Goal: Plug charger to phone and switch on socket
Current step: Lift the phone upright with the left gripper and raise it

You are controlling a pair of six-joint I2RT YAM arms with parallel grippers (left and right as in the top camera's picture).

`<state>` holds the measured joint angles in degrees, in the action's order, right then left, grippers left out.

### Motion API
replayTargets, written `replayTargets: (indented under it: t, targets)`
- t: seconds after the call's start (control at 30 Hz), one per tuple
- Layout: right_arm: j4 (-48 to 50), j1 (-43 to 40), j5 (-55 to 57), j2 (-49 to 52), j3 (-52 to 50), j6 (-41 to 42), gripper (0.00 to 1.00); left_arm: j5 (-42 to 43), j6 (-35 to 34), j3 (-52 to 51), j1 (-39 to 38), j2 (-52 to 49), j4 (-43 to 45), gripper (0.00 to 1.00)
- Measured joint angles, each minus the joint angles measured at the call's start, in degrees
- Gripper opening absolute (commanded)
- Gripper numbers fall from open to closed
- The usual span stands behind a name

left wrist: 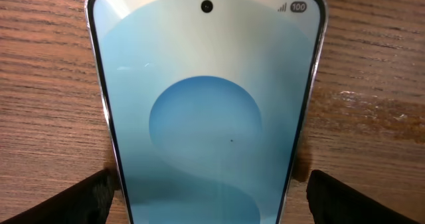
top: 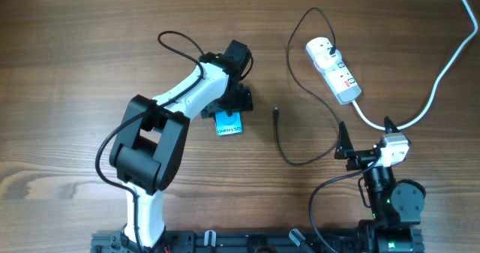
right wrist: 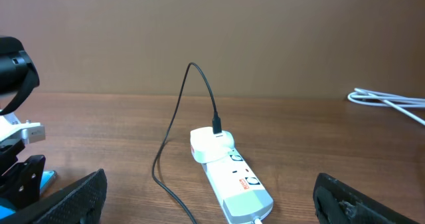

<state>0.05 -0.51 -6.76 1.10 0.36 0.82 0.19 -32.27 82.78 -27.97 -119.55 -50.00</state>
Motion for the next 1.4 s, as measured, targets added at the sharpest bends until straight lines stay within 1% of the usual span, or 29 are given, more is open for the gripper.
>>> replayTargets:
  t: [0.07,0.17,0.3,0.33,0.37,0.6,0.73,0.97,1.07,1.17,1.3,1.4]
  targets:
    - [0.00,0.00,0.00,0.00,0.00,0.00,1.00,-0.68,-0.31,-0.28,0.00,0.13,0.15,0.87]
    - [0.00,0.00,0.00,0.02,0.00,0.00,1.00,-1.42,-0.66,-0.96,0.00,0.42,0.17,0.86]
    - [0.00,0.00,0.00,0.00,0.00,0.00,1.00,-1.88,-1.01,-1.73,0.00,0.85,0.57,0.76]
    - [0.00,0.00,0.00,0.00,0.00,0.00,1.00,-1.95,-1.05,-1.86,0.00,0.92,0.63,0.69]
    - [0.00,0.00,0.00,0.00,0.00,0.00,1.00,-1.90,-1.03,-1.90,0.00,0.96,0.66,0.65]
    - [0.00,0.00,0.00,0.02,0.00,0.00,1.00,-1.92,-1.25,-1.95,0.00,1.09,0.83,0.66]
    - [0.00,0.00,0.00,0.00,0.00,0.00,1.00,-1.86,-1.27,-1.95,0.00,1.09,0.55,0.69]
    - [0.00,0.00,0.00,0.00,0.00,0.00,1.00,-0.20,-1.25,0.20,0.57,1.18,-5.66,0.68]
    - [0.00,0.00,0.00,0.00,0.00,0.00,1.00,1.14,-1.25,0.98,1.70,2.47,-6.36,0.68]
    - [0.00,0.00,0.00,0.02,0.00,0.00,1.00,4.83,-1.25,1.09,3.93,6.34,-6.78,0.67]
    - [0.00,0.00,0.00,0.00,0.00,0.00,1.00,11.89,-1.25,1.70,6.99,10.01,-7.43,0.68]
    - [0.00,0.00,0.00,0.00,0.00,0.00,1.00,20.37,-1.27,1.81,9.14,10.49,-7.80,0.66]
